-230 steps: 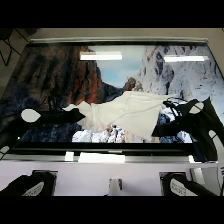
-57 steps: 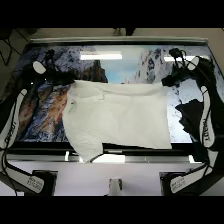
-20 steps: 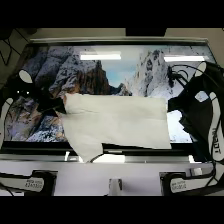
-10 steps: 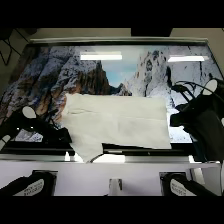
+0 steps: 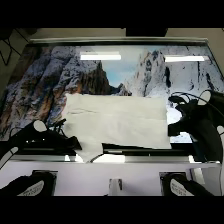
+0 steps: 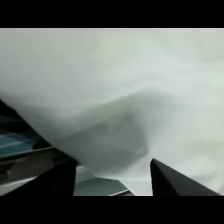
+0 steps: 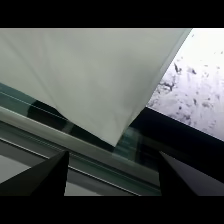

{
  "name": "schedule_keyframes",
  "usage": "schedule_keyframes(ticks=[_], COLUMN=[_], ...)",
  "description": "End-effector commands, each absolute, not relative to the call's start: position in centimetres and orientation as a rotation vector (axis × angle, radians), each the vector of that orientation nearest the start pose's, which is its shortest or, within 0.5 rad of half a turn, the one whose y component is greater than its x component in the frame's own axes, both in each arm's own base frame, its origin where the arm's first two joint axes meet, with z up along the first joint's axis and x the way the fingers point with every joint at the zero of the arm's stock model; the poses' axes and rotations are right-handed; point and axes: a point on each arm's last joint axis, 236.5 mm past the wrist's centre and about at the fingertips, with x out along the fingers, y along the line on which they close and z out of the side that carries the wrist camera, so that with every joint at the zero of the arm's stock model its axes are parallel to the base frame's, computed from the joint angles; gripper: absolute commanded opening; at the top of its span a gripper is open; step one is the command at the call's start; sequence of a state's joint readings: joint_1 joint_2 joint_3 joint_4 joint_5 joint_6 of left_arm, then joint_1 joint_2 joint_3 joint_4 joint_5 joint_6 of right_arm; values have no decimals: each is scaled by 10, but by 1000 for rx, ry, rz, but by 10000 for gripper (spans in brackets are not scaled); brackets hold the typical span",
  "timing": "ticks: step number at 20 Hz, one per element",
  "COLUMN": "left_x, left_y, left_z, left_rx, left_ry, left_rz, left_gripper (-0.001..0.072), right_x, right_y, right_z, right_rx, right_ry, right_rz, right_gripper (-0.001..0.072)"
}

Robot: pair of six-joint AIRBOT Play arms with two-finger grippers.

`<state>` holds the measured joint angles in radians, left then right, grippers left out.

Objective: Fold the shirts.

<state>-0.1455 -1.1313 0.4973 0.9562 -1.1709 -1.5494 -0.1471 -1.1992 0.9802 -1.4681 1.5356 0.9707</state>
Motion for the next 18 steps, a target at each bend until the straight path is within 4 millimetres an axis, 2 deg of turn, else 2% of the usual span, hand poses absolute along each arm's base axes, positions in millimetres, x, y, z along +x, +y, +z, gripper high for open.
schedule_keyframes(ticks=[1, 3, 5, 7, 9, 13, 18], left_x=[167, 171, 176, 181, 186, 191, 193], left_y=[-151, -152, -151, -151, -152, -153, -153], left_z=[-111, -112, -113, -111, -108, -105, -104], left_rx=[-557, -566, -567, -551, -531, -523, -510], left_ry=[1766, 1751, 1731, 1710, 1691, 1674, 1663], left_rz=[-264, -253, -248, -267, -294, -305, -319], left_gripper=[492, 358, 127, 47, 30, 30, 30], right_x=[223, 217, 216, 212, 203, 201, 200], right_y=[-11, -10, -10, -18, -28, -28, -9], right_z=[-52, -59, -63, -66, -69, -78, -100], right_rx=[-198, -181, -175, -202, -230, -202, -91], right_ry=[1774, 1827, 1845, 1880, 1944, 1985, 2028], right_rz=[514, 535, 541, 529, 510, 500, 550], right_gripper=[594, 594, 594, 594, 594, 594, 589])
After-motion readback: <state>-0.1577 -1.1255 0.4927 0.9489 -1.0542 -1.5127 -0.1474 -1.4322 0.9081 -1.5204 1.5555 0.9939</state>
